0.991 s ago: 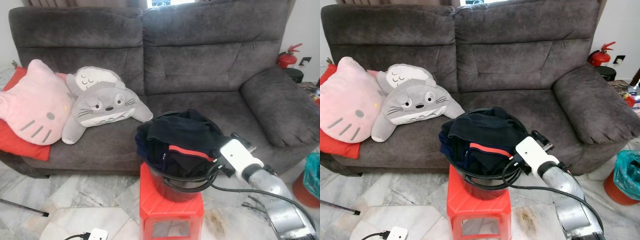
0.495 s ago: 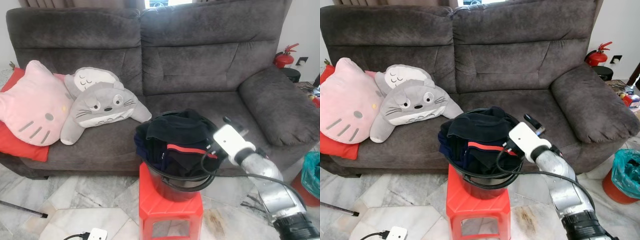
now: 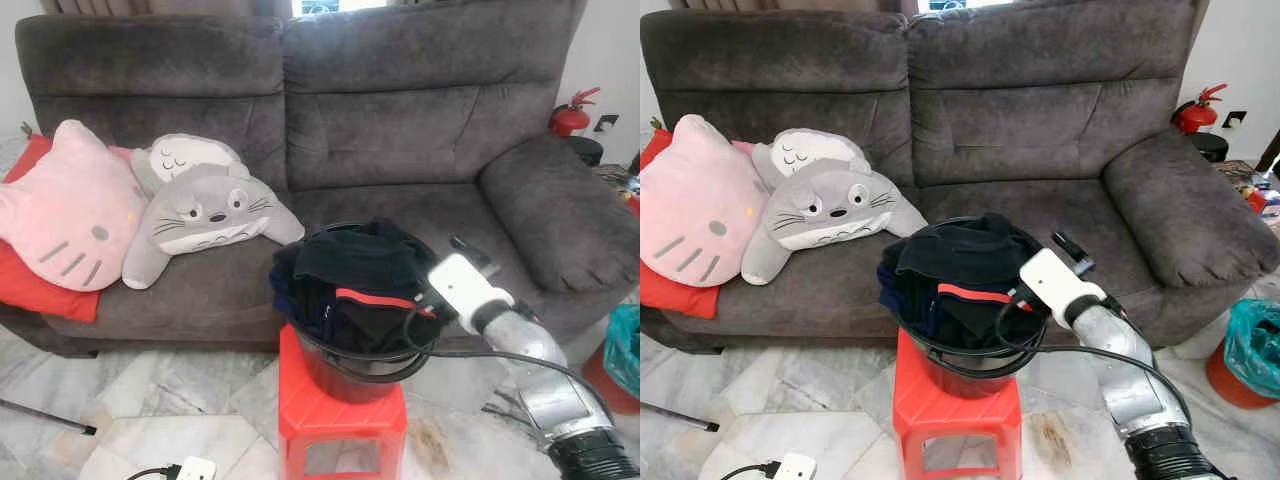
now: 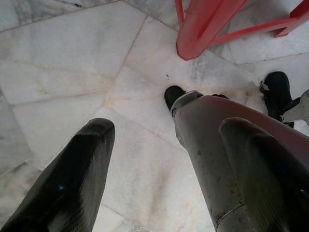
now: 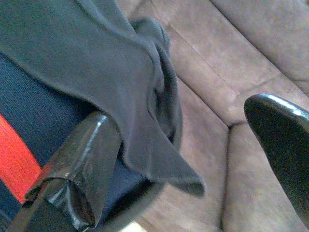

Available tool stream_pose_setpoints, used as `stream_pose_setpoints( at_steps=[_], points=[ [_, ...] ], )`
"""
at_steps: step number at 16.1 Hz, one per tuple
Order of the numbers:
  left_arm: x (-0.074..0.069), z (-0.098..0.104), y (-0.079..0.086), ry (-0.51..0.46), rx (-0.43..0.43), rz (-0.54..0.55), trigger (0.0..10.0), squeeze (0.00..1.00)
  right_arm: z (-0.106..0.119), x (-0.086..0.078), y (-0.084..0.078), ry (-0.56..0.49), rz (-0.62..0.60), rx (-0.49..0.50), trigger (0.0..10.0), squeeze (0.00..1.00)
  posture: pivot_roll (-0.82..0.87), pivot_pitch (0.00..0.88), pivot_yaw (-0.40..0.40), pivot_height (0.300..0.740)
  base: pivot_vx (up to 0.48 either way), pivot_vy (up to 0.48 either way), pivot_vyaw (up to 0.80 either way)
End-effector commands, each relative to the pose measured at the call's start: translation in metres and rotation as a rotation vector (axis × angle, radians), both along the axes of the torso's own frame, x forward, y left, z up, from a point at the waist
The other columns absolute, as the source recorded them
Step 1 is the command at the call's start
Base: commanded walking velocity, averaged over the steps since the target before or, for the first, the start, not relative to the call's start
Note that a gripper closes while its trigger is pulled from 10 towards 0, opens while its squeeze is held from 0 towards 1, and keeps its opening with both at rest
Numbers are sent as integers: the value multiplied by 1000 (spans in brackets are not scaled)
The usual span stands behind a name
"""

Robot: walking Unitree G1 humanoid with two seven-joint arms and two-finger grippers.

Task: Hang hanger

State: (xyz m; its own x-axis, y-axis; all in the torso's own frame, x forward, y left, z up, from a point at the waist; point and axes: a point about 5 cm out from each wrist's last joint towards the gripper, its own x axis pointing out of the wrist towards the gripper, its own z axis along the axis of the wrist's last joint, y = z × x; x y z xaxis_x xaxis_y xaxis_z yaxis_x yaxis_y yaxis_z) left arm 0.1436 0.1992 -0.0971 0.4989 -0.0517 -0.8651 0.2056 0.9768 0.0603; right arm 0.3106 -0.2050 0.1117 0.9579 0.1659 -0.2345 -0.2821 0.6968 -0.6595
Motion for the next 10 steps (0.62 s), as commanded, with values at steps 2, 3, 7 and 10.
stream_pose_setpoints(
  at_steps=[2, 3, 7, 10],
  points=[
    [-4, -1, 5, 19, 13, 4, 10000, 0, -5, -2, -3, 13, -14, -5, 10000, 0, -207, 0, 47, 740, 0, 0, 0],
    [-4, -1, 5, 18, 14, 5, 10000, 0, -6, -2, -3, 11, -15, -4, 10000, 0, -208, 0, 48, 740, 0, 0, 0],
    [-5, -1, 5, 18, 16, 5, 10000, 0, -4, 3, -1, -14, -12, -28, 10000, 0, -205, 0, 49, 740, 0, 0, 0],
    [-5, -1, 5, 19, 17, 6, 10000, 0, -6, 7, -1, -23, -5, -50, 10000, 0, -202, 0, 51, 740, 0, 0, 0]
  ],
)
